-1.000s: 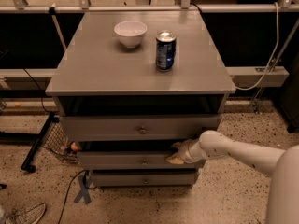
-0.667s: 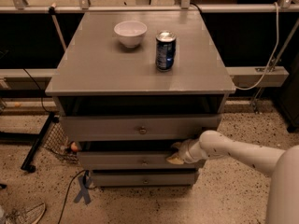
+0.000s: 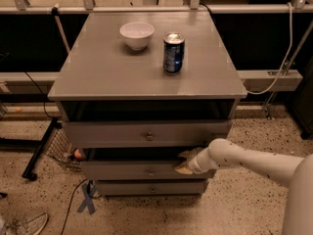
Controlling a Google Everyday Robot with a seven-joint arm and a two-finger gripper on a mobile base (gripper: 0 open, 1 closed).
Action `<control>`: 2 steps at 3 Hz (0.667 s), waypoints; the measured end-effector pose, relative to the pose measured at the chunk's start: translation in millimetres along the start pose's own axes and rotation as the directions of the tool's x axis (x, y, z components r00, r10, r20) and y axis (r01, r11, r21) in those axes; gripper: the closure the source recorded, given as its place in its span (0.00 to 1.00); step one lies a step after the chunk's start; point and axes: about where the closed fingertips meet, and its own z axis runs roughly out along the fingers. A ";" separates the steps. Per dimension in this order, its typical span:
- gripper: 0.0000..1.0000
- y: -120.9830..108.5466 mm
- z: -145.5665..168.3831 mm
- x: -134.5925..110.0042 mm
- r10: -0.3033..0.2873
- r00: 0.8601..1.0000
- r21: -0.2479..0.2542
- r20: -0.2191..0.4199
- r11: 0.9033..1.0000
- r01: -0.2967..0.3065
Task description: Open middle drawer
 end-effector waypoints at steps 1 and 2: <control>1.00 19.7 -4.6 5.1 0.014 1.000 -0.003 -0.015 1.000 -0.014; 1.00 42.3 -7.2 11.2 0.042 0.999 -0.027 -0.028 0.999 -0.043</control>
Offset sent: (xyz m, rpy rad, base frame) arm -0.0843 0.0032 -0.0330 0.0073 0.1467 -0.0317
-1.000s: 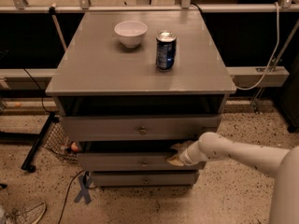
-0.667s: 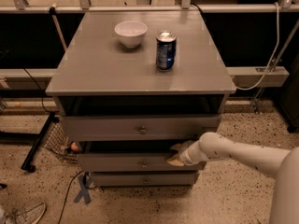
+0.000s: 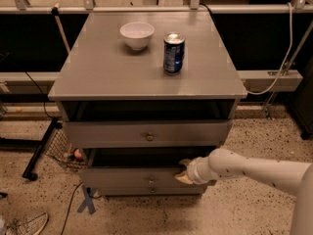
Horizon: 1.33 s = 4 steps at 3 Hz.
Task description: Open middle drawer
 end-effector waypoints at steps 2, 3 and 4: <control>1.00 0.7 -1.3 -0.4 0.003 1.000 -0.004 0.010 1.000 -0.003; 1.00 3.4 -3.2 -0.8 0.003 1.000 -0.004 0.012 1.000 -0.003; 1.00 22.5 -9.4 0.6 0.002 1.000 -0.005 0.021 1.000 -0.002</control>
Offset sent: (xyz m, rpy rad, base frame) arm -0.0044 -0.0049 0.0004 0.0760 0.0022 -0.0005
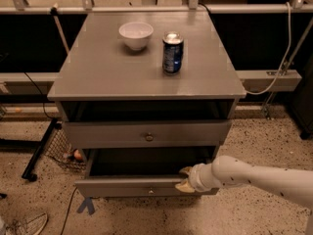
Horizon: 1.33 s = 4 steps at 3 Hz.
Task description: Open middle drawer
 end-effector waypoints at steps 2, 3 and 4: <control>1.00 38.9 -10.9 5.3 0.014 1.000 -0.004 0.021 1.000 -0.014; 1.00 38.9 -10.9 5.3 0.014 1.000 -0.004 0.021 1.000 -0.014; 1.00 39.0 -10.9 5.3 0.014 1.000 -0.004 0.021 1.000 -0.014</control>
Offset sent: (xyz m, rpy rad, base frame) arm -0.1541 0.0121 -0.0024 0.0944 0.0025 -0.0306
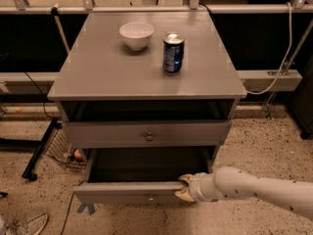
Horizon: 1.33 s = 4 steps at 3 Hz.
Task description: Open middle drawer
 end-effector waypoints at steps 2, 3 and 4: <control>1.00 38.2 -12.3 7.2 0.029 0.999 -0.004 0.014 1.000 -0.029; 1.00 38.2 -12.3 7.2 0.029 0.999 -0.004 0.014 1.000 -0.029; 1.00 70.8 -21.2 15.7 0.056 0.998 -0.009 0.023 0.998 -0.056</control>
Offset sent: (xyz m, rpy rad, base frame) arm -0.1660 0.0022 -0.0052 0.0874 0.0607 -0.0891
